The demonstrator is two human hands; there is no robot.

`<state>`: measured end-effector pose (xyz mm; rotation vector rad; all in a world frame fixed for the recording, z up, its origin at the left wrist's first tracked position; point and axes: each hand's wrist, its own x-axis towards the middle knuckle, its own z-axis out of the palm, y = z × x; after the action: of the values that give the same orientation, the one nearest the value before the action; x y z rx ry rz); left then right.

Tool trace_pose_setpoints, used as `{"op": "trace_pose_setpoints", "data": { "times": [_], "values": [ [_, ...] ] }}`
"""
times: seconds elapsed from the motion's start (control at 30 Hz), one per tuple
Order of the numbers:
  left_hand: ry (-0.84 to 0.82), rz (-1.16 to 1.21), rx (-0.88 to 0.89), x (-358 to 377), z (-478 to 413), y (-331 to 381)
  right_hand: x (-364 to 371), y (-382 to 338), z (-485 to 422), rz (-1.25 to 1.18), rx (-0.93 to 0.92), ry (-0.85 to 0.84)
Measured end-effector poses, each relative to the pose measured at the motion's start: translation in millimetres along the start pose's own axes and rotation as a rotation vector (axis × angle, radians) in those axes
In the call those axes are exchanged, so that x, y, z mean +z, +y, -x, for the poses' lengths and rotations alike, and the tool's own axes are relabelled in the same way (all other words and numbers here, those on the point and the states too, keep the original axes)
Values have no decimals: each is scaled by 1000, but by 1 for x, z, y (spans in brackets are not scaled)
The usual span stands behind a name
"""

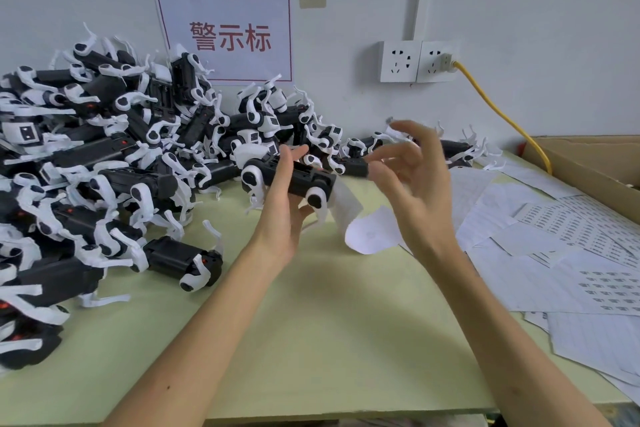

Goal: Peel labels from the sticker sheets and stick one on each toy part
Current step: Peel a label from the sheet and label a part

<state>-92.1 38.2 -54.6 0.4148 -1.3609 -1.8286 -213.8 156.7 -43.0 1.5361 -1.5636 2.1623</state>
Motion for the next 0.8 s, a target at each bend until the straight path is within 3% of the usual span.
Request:
{"op": "trace_pose_setpoints", "data": {
  "times": [0.13, 0.23, 0.33, 0.4, 0.63, 0.7, 0.8],
  "values": [
    [-62, 48, 37, 1, 1, 0, 9, 3, 7, 136, 109, -310],
    [-101, 40, 56, 3, 0, -2, 18, 6, 13, 148, 126, -341],
    [-134, 31, 54, 3, 0, -1, 23, 5, 13, 88, 162, -283],
    [-167, -18, 42, 4, 0, -1, 22, 3, 9, -91, 248, -217],
    [-280, -587, 100, 6, 0, -11, 10, 3, -7, -591, 438, 154],
    [-240, -661, 125, 3, -3, -15, 4, 3, -10, -756, 464, 238],
    [-60, -554, 82, -3, -8, -13, -7, 3, -14, -915, 533, 233]
  ]
}}
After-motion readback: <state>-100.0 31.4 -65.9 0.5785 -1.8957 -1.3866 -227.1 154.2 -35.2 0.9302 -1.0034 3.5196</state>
